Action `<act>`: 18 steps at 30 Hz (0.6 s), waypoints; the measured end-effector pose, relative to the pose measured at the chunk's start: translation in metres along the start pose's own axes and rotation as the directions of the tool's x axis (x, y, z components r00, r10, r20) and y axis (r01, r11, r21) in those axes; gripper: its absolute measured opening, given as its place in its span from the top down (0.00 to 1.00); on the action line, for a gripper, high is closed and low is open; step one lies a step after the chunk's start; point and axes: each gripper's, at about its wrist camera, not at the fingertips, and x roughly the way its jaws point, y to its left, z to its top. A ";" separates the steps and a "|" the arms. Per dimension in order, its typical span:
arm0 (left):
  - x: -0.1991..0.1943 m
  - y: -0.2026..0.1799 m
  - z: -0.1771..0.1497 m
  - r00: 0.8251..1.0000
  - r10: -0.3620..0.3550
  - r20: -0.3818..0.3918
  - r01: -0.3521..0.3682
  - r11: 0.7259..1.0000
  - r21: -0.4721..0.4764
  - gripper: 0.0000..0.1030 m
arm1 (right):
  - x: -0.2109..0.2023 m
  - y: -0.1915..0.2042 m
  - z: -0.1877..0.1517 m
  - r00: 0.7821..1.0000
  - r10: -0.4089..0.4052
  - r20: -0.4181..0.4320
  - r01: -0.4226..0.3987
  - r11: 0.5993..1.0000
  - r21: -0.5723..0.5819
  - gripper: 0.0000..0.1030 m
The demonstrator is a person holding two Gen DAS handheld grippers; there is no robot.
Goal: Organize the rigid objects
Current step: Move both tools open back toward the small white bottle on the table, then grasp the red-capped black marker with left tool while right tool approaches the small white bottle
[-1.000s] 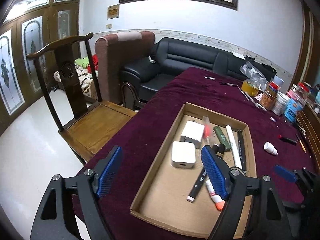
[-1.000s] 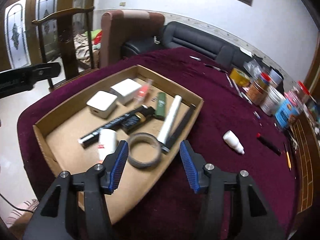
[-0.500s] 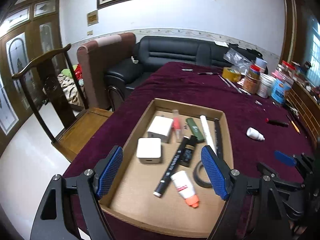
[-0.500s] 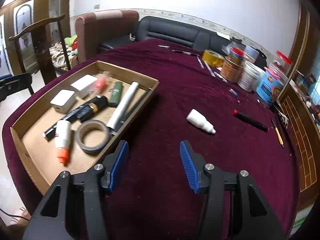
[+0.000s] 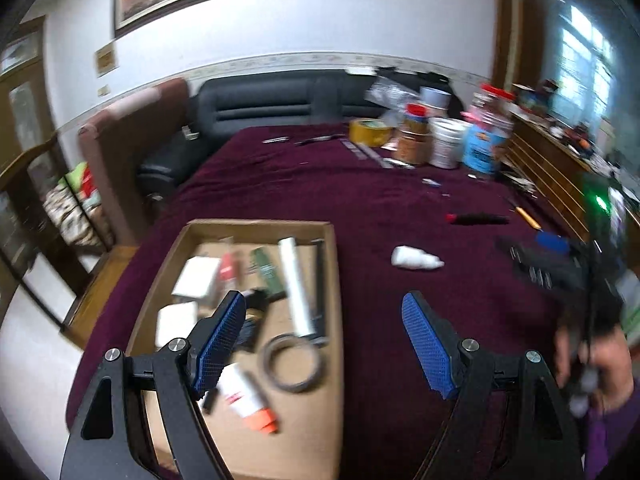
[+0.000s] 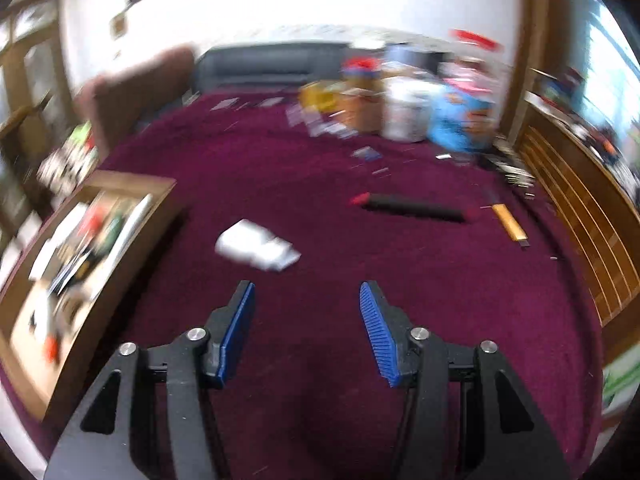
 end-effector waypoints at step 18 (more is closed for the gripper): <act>0.171 -0.168 0.093 0.973 -0.137 -0.184 0.180 0.953 0.244 0.27 | 0.021 -0.244 0.016 0.990 -0.137 0.035 0.096 0.833 0.545 0.15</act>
